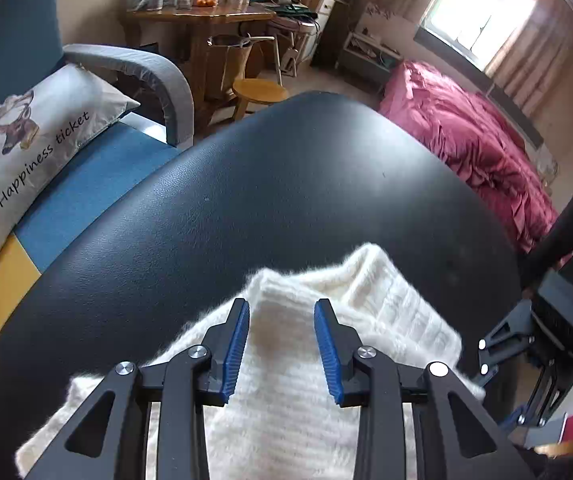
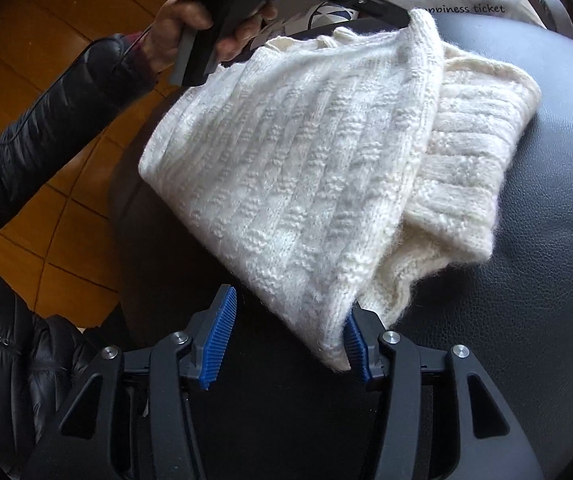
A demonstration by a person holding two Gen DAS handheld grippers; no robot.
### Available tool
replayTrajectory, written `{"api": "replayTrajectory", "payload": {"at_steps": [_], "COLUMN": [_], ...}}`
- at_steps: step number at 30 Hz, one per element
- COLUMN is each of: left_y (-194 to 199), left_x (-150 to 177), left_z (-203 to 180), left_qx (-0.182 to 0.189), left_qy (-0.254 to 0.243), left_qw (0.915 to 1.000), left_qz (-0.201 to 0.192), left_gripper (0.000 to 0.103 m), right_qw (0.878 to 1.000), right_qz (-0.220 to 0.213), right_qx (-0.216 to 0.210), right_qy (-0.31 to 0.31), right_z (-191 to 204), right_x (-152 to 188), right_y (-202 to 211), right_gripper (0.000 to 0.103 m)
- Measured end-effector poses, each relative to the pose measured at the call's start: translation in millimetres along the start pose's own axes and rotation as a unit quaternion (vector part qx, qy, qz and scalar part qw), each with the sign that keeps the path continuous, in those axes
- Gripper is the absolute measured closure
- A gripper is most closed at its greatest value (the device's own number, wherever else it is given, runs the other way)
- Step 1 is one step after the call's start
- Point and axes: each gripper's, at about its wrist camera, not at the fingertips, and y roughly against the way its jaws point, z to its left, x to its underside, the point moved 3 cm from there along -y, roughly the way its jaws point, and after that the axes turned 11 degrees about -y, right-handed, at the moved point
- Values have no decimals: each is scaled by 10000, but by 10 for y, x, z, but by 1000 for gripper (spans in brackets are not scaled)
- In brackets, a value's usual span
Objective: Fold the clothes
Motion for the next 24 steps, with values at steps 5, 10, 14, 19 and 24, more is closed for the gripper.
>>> {"api": "replayTrajectory", "payload": {"at_steps": [5, 10, 14, 19, 24], "left_y": [-138, 97, 386, 424, 377], "left_x": [35, -4, -108, -118, 62], "left_z": [-58, -213, -297, -76, 199], "left_qx": [-184, -255, -366, -408, -190], "left_qy": [-108, -204, -300, 17, 413], "left_qw": [9997, 9985, 9950, 9977, 9979], "left_qz": [135, -433, -876, -542, -467], "left_gripper": [95, 103, 103, 94, 80], "right_qw": [10000, 9995, 9996, 9995, 9992], "right_qz": [-82, -159, -151, -110, -60], "right_qx": [4, 179, 172, 229, 284], "right_qy": [42, 207, 171, 162, 272], "right_z": [-50, -6, -14, 1, 15], "right_x": [18, 40, 23, 4, -16], "right_y": [69, 88, 108, 95, 77], "right_gripper": [49, 50, 50, 50, 49]}}
